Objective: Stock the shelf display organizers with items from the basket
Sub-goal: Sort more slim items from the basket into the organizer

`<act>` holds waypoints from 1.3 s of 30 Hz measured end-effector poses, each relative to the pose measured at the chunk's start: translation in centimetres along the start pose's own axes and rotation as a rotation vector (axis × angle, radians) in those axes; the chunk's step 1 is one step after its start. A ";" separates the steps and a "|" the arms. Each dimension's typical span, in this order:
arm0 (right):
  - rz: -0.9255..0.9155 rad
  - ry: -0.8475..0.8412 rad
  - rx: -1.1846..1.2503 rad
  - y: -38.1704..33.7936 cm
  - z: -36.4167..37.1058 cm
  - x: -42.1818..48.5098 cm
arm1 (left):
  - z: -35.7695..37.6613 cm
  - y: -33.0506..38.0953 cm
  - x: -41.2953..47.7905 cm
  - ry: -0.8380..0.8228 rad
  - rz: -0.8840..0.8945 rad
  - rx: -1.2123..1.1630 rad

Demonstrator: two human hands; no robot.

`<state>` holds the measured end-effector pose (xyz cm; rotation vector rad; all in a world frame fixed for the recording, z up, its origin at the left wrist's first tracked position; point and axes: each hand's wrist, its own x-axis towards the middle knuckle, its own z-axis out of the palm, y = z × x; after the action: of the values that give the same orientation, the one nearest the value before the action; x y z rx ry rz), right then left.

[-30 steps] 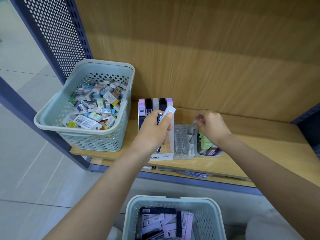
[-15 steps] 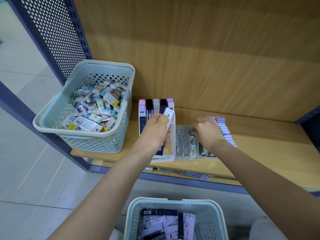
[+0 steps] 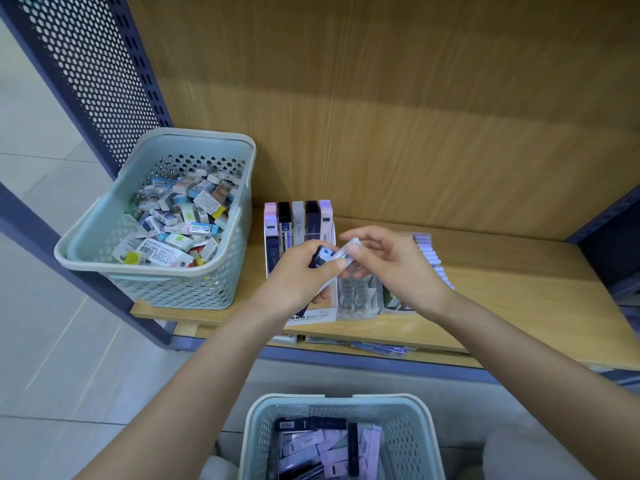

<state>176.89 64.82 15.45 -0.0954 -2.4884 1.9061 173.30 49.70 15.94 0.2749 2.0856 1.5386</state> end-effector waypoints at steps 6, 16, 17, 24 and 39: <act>-0.059 0.241 0.118 -0.4 -1.5 -1.5 | -0.1 0.3 -0.2 0.106 -0.030 -0.107; -0.503 0.176 -0.486 1.8 0.4 -4.9 | 0.9 0.8 -0.4 0.146 -0.047 -0.406; -0.484 0.150 -0.491 1.9 0.6 -5.0 | 0.9 0.8 -0.5 0.150 -0.043 -0.405; -0.226 0.151 -0.352 0.0 0.5 -4.3 | 0.4 0.9 -1.2 0.089 0.123 -0.117; -0.200 0.254 -0.740 1.5 -4.5 2.0 | 0.3 0.9 0.0 0.222 -0.045 -0.202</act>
<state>175.19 69.60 15.13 -0.0774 -2.7347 0.7734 173.33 50.25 16.72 -0.0175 2.0614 1.8054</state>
